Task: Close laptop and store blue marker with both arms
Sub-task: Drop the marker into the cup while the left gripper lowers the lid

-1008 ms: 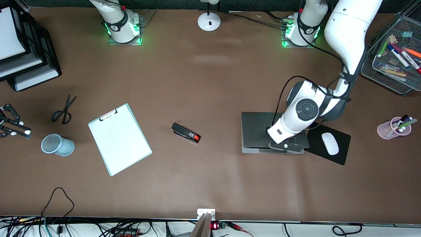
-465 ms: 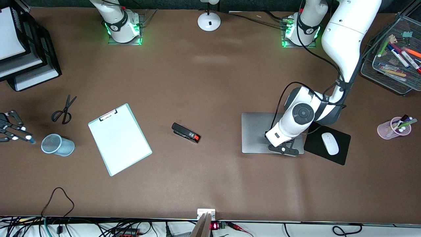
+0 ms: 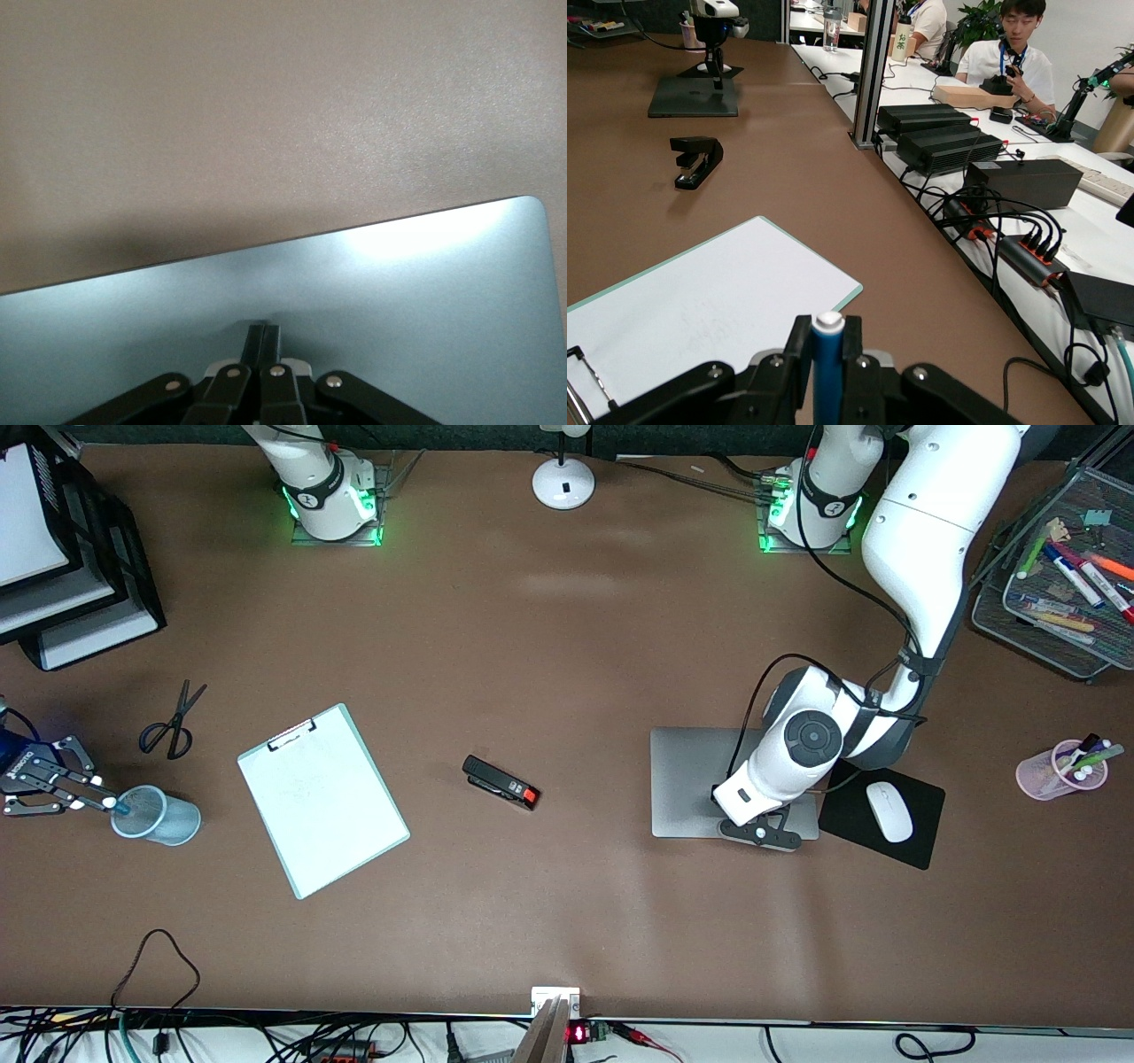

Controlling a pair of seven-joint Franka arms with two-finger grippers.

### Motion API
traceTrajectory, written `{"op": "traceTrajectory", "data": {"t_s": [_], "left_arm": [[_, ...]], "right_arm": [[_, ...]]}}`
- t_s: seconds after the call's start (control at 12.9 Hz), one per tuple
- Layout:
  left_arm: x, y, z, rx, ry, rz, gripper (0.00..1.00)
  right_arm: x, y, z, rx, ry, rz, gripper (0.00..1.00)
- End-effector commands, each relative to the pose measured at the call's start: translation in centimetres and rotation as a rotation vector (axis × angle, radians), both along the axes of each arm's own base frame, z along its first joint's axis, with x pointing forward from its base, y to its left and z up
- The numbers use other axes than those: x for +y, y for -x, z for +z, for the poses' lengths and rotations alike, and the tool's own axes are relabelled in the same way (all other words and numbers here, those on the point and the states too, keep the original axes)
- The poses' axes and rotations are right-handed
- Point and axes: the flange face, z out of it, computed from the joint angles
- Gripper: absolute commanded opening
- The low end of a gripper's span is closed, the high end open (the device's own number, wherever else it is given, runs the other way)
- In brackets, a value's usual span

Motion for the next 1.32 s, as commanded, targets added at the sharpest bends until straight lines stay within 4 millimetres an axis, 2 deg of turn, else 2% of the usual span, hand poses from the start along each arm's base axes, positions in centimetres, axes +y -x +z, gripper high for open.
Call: {"op": "traceTrajectory", "data": {"t_s": [0.0, 0.16, 0.39, 0.54, 0.62, 0.7, 0.78, 0.85, 1.01, 1.09, 1.16, 1.24], "left_arm": [[-0.1, -0.6, -0.8, -0.011, -0.022, -0.030, 0.00], [-0.1, -0.5, -1.0, -0.008, -0.022, -0.032, 0.00], [-0.1, -0.3, -1.3, -0.003, -0.027, -0.036, 0.01], [-0.1, -0.5, -0.7, -0.009, -0.025, -0.030, 0.07], [0.2, -0.7, -0.3, -0.014, -0.025, -0.018, 0.08], [0.4, -1.0, 1.6, -0.028, -0.030, -0.017, 0.08], [0.4, -0.8, 3.6, -0.016, -0.047, -0.019, 0.10], [0.4, -0.6, 6.3, -0.002, -0.065, -0.014, 0.31], [0.7, 0.0, 10.8, 0.005, -0.096, -0.017, 0.71], [0.8, 0.5, 13.0, 0.018, -0.116, -0.014, 0.78], [0.8, 1.0, 15.4, 0.016, -0.129, -0.014, 0.96], [0.8, 1.5, 17.5, 0.015, -0.122, -0.001, 0.99]], "right_arm": [[-0.7, 0.1, -0.2, -0.031, -0.032, 0.016, 0.00], [-1.1, 0.4, -0.4, -0.026, -0.028, 0.016, 0.00], [-1.4, 0.7, -1.8, -0.007, -0.032, 0.010, 0.00], [-1.5, 0.7, -2.0, -0.004, -0.025, 0.005, 0.06], [-1.5, 0.7, -2.1, 0.002, -0.017, 0.007, 0.39], [-1.7, 0.7, -2.4, 0.006, -0.002, -0.001, 0.49], [-1.7, 0.5, -2.2, 0.003, 0.006, -0.002, 0.95], [-1.5, 0.3, -1.7, 0.001, 0.019, 0.006, 1.00], [0.4, -0.6, 0.5, 0.029, 0.083, 0.051, 1.00], [1.2, -1.1, 1.6, 0.058, 0.110, 0.044, 1.00], [1.6, -1.3, 2.0, 0.097, 0.138, 0.036, 1.00], [2.0, -1.5, 2.7, 0.129, 0.157, 0.026, 1.00]]}}
